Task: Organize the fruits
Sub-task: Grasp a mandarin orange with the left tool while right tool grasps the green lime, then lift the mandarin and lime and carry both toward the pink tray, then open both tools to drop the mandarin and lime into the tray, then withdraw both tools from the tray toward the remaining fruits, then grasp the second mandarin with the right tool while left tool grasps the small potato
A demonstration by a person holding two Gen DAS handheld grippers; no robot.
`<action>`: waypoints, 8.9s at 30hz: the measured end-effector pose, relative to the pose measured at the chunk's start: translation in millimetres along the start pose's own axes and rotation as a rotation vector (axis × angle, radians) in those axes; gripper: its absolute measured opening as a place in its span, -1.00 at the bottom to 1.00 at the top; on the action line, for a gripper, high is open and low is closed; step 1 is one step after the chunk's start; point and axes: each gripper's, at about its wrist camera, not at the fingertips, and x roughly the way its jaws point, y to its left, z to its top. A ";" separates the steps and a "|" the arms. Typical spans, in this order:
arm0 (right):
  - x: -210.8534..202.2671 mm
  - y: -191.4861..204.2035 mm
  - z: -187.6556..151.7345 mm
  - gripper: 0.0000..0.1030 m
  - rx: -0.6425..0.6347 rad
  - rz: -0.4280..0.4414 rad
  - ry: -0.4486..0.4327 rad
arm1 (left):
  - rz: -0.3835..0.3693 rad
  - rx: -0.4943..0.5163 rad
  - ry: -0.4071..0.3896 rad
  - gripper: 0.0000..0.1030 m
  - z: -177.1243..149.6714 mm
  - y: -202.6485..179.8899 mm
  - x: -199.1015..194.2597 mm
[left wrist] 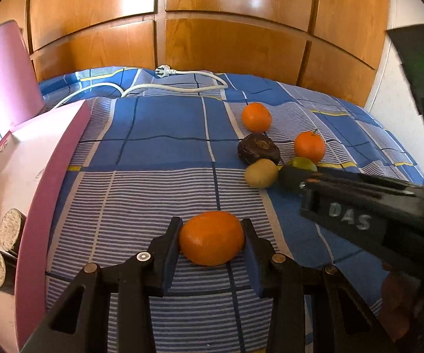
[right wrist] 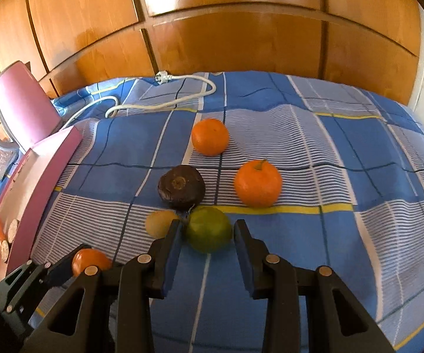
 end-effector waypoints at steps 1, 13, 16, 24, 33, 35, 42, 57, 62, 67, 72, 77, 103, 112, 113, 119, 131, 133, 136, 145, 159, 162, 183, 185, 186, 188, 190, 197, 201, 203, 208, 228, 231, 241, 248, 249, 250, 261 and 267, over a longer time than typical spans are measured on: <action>4.0 0.2 -1.0 -0.30 0.001 0.001 0.009 | -0.001 -0.001 0.000 -0.22 -0.1 0.1 0.0; 10.2 4.1 -7.9 -0.30 -0.015 -0.024 0.000 | 0.010 0.009 -0.010 -0.22 -2.1 -2.5 -0.5; 10.9 7.3 -8.5 -0.30 -0.028 -0.041 0.000 | 0.010 0.009 -0.012 -0.22 -2.8 -2.5 -1.0; 7.8 6.8 -10.1 -0.34 -0.025 -0.048 -0.016 | 0.009 0.011 -0.011 -0.23 -3.2 -2.3 -3.8; -13.7 7.8 -31.3 -0.34 -0.034 -0.057 -0.025 | 0.029 0.047 0.002 -0.24 -10.4 -7.0 -15.3; -20.2 5.7 -37.6 -0.34 -0.022 -0.056 -0.026 | 0.029 0.054 0.004 -0.24 -13.4 -8.0 -19.4; -36.6 6.1 -54.5 -0.34 -0.042 -0.066 -0.017 | 0.016 0.000 0.017 -0.25 -18.7 1.9 -32.5; -64.6 24.3 -58.5 -0.34 -0.047 -0.009 -0.041 | 0.044 -0.018 -0.077 -0.25 -17.8 15.6 -89.8; -67.9 41.8 -53.7 -0.34 -0.087 0.020 -0.047 | 0.082 -0.058 -0.103 -0.25 -16.4 33.9 -106.4; -68.1 60.8 -48.7 -0.34 -0.136 0.049 -0.045 | 0.134 -0.110 -0.128 -0.25 -12.7 55.8 -119.0; -65.4 82.7 -38.9 -0.34 -0.186 0.093 -0.032 | 0.203 -0.164 -0.152 -0.24 -10.1 80.9 -130.1; -60.4 105.7 -25.4 -0.34 -0.217 0.150 -0.013 | 0.286 -0.235 -0.172 -0.24 -8.1 114.5 -139.0; -25.3 224.4 25.9 -0.26 -0.280 0.353 0.033 | 0.442 -0.382 -0.220 0.13 -23.8 191.1 -161.7; -37.3 205.3 8.2 -0.26 -0.228 0.331 0.024 | 0.436 -0.350 -0.251 0.13 -19.0 179.1 -174.6; -40.2 201.7 6.4 -0.26 -0.224 0.317 0.015 | 0.433 -0.345 -0.253 0.13 -18.9 176.7 -175.3; -53.2 181.1 0.0 -0.26 -0.200 0.258 -0.024 | 0.390 -0.300 -0.254 0.13 -16.9 157.2 -175.8; -66.8 133.3 -11.6 -0.26 -0.132 0.169 -0.066 | 0.319 -0.169 -0.227 0.13 -16.0 105.9 -166.1; -68.3 125.0 -12.4 -0.26 -0.114 0.159 -0.071 | 0.309 -0.155 -0.222 0.13 -16.1 100.1 -164.3; -70.4 112.9 -13.2 -0.26 -0.088 0.149 -0.078 | 0.299 -0.130 -0.215 0.13 -16.6 89.9 -162.0; -77.2 87.0 -17.8 -0.26 -0.037 0.122 -0.096 | 0.278 -0.068 -0.199 0.13 -18.5 67.7 -156.9; -80.0 45.3 -23.8 -0.26 0.035 0.054 -0.101 | 0.251 -0.016 -0.171 0.13 -18.6 46.3 -144.7; -80.1 34.8 -25.0 -0.26 0.055 0.038 -0.098 | 0.245 -0.001 -0.169 0.13 -18.1 41.7 -142.7; -63.0 -26.9 -36.7 -0.26 0.164 -0.068 -0.040 | 0.124 0.016 -0.024 0.13 -19.7 25.0 -93.7; -60.5 -31.9 -37.6 -0.26 0.174 -0.075 -0.033 | 0.103 0.019 -0.011 0.13 -19.2 22.1 -87.8; -59.4 -33.4 -38.1 -0.26 0.178 -0.077 -0.029 | 0.096 0.019 -0.007 0.13 -19.3 20.9 -86.3; -56.6 -36.7 -38.8 -0.26 0.182 -0.081 -0.021 | 0.087 0.025 -0.001 0.13 -18.7 18.6 -82.3; -53.8 -39.1 -39.9 -0.26 0.184 -0.085 -0.011 | 0.079 0.032 0.009 0.13 -18.9 15.8 -77.2; -43.2 -46.5 -46.3 -0.26 0.189 -0.096 0.018 | 0.065 0.018 0.056 0.12 -24.8 14.6 -60.9; -41.7 -45.3 -44.6 -0.26 0.175 -0.102 0.015 | 0.055 0.016 0.046 0.12 -22.3 13.7 -58.2; -39.3 -45.0 -42.3 -0.26 0.169 -0.100 0.016 | 0.052 0.016 0.046 0.12 -19.2 12.5 -54.2; -33.0 -45.5 -33.2 -0.26 0.155 -0.096 0.019 | 0.043 0.008 0.049 0.12 -15.2 9.4 -47.4; 17.9 -39.0 23.6 -0.24 0.073 -0.090 -0.007 | 0.009 -0.029 0.060 0.12 -1.2 8.3 -28.5; 13.4 -45.0 19.2 -0.24 0.087 -0.100 -0.013 | -0.011 -0.032 0.059 0.10 2.8 5.7 -25.2; 2.3 -67.5 5.6 -0.23 0.140 -0.123 -0.037 | -0.088 -0.007 0.047 0.10 23.3 -11.9 -9.7; 2.4 -71.0 3.5 -0.23 0.153 -0.107 -0.044 | -0.137 0.064 0.058 0.10 36.5 -32.6 9.3; 2.2 -71.2 3.3 -0.23 0.154 -0.106 -0.044 | -0.137 0.070 0.060 0.08 37.4 -34.2 12.1; 2.4 -71.4 3.2 -0.23 0.155 -0.105 -0.044 | -0.136 0.073 0.064 0.01 38.4 -35.4 15.7; 5.0 -70.6 3.3 -0.21 0.147 -0.112 -0.038 | -0.136 0.000 0.086 -0.44 44.3 -25.3 33.3; 6.0 -66.4 3.6 -0.21 0.126 -0.138 -0.034 | -0.068 -0.002 0.051 -0.44 14.0 -9.7 4.3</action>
